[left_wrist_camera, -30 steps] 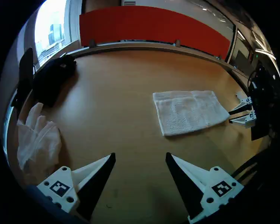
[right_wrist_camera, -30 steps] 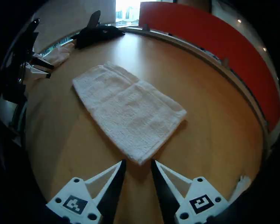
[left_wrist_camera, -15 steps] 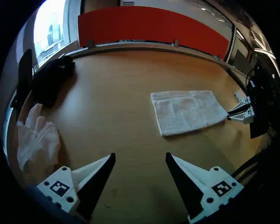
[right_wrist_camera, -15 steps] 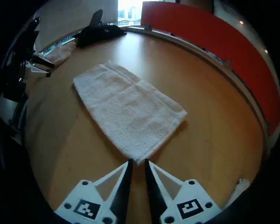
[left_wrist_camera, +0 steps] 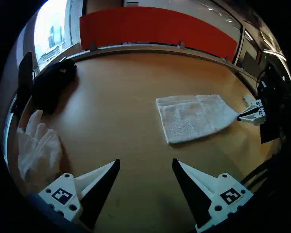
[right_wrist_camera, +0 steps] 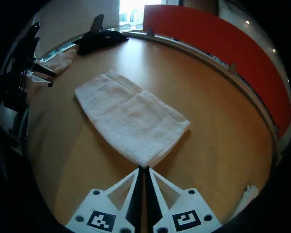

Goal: Fold towel

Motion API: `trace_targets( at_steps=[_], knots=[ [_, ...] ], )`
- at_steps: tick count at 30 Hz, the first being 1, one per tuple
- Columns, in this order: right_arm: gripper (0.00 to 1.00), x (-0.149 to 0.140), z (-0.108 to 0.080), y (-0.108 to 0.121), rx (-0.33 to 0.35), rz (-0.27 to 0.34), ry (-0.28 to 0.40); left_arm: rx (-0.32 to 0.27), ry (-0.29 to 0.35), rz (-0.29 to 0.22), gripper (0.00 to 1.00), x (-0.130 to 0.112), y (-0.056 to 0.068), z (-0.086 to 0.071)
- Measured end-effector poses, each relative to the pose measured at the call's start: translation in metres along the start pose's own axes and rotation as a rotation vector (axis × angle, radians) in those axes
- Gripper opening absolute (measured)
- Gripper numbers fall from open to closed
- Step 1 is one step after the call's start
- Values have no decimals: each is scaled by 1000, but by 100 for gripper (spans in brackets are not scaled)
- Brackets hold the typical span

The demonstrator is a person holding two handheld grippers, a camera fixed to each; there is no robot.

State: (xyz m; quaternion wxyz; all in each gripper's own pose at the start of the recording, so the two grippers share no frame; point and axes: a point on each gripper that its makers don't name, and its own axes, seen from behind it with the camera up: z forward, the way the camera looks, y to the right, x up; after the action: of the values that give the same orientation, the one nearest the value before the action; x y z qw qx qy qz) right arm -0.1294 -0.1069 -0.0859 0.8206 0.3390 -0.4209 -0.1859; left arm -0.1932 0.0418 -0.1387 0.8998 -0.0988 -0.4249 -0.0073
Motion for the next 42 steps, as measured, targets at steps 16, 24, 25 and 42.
trace_targets(
  at_steps=[16, 24, 25, 42],
  knots=[
    [5, 49, -52, 29, -84, -9, 94, -7, 20, 22, 100, 17, 1, 4],
    [5, 68, -75, 38, -119, -37, 121, -16, 30, 32, 100, 24, 5, 6],
    [5, 70, -78, 40, -124, -41, 123, -17, 32, 32, 100, 25, 6, 6],
    [6, 87, -102, 39, -148, -108, 146, -21, 43, 35, 100, 30, 5, 4]
  ],
)
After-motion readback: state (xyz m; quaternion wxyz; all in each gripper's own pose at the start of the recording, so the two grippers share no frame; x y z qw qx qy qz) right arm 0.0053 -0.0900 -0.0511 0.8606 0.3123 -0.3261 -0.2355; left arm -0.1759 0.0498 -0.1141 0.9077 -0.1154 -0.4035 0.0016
